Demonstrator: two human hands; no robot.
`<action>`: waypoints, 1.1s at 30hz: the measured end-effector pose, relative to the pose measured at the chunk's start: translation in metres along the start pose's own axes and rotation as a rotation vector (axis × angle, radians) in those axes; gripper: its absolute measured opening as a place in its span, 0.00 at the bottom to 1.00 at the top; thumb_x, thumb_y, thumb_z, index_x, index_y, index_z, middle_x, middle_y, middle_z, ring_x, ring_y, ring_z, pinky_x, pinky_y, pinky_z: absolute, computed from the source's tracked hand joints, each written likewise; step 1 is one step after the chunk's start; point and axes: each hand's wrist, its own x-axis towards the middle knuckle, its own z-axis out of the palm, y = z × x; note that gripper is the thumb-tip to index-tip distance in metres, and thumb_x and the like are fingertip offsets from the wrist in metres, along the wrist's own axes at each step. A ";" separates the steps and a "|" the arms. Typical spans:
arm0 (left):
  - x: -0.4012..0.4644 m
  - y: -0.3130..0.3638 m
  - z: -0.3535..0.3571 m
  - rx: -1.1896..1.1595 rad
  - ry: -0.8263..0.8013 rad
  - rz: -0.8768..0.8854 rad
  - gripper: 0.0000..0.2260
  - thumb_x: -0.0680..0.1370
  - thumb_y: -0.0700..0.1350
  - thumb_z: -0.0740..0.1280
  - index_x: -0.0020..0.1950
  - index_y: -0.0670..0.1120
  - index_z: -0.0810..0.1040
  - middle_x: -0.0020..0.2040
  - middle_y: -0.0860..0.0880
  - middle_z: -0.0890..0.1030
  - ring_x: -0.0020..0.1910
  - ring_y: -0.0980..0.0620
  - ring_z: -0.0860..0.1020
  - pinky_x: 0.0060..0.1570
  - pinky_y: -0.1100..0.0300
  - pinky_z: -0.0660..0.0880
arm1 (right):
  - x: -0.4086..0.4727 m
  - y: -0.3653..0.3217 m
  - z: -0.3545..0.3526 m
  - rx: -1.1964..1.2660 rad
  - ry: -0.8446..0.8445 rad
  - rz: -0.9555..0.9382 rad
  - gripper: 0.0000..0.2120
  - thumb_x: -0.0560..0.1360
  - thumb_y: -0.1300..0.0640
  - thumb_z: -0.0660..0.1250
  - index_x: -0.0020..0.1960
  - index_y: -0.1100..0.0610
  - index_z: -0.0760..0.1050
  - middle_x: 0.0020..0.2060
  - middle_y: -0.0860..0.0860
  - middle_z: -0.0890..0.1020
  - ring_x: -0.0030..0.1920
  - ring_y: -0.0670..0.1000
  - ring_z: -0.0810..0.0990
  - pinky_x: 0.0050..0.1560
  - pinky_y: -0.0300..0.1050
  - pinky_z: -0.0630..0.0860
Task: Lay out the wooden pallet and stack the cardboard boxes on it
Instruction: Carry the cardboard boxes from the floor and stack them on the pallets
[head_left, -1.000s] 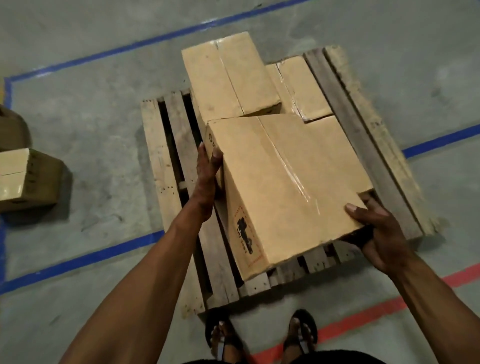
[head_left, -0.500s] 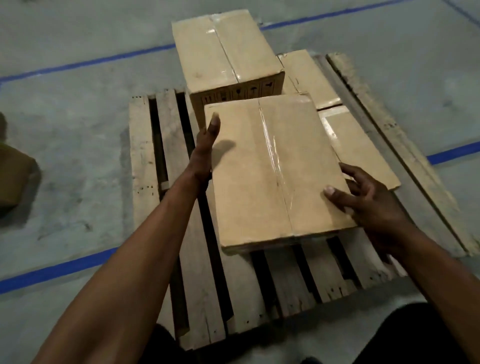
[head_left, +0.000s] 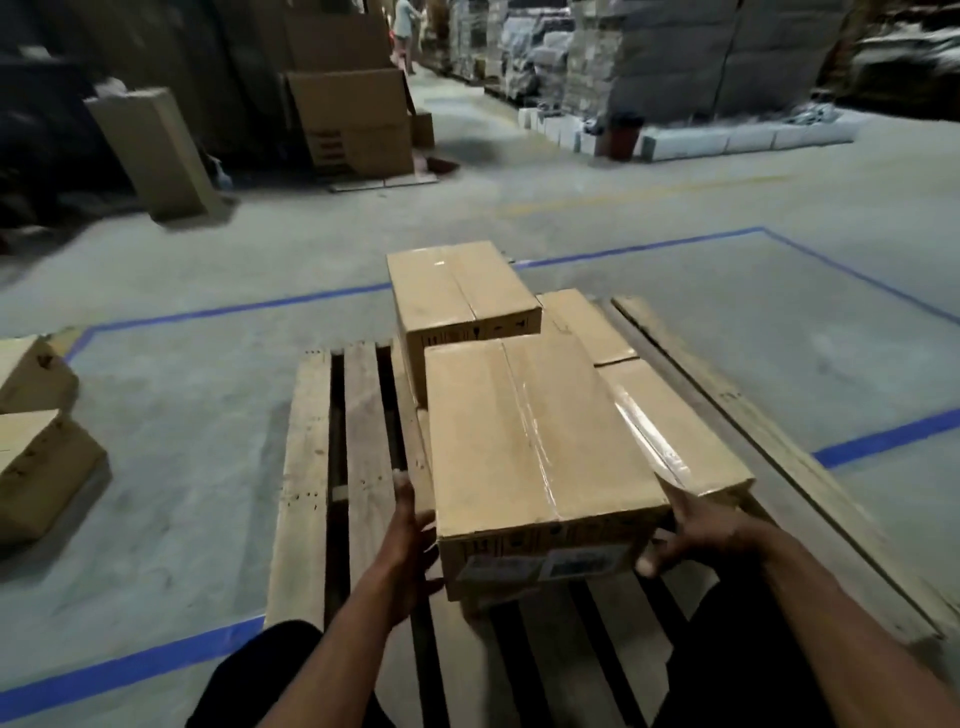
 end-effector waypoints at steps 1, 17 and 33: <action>0.020 -0.005 -0.004 0.018 -0.012 0.038 0.53 0.59 0.90 0.55 0.71 0.57 0.80 0.75 0.44 0.77 0.77 0.37 0.70 0.74 0.30 0.65 | 0.005 0.001 0.002 -0.135 0.066 0.037 0.53 0.63 0.76 0.81 0.80 0.54 0.61 0.53 0.40 0.86 0.50 0.39 0.83 0.49 0.33 0.81; -0.041 0.012 0.030 0.068 -0.172 0.181 0.60 0.53 0.90 0.55 0.75 0.56 0.77 0.73 0.48 0.78 0.74 0.48 0.70 0.67 0.47 0.68 | 0.044 0.037 -0.001 -0.247 0.339 -0.087 0.20 0.70 0.68 0.81 0.52 0.48 0.80 0.47 0.45 0.85 0.39 0.37 0.83 0.38 0.33 0.78; -0.015 -0.012 0.000 0.801 -0.023 0.567 0.47 0.60 0.57 0.80 0.77 0.55 0.67 0.61 0.54 0.84 0.62 0.51 0.82 0.62 0.44 0.82 | 0.055 0.048 -0.007 -0.329 0.329 -0.102 0.32 0.67 0.71 0.80 0.66 0.50 0.77 0.58 0.45 0.86 0.61 0.44 0.83 0.58 0.44 0.82</action>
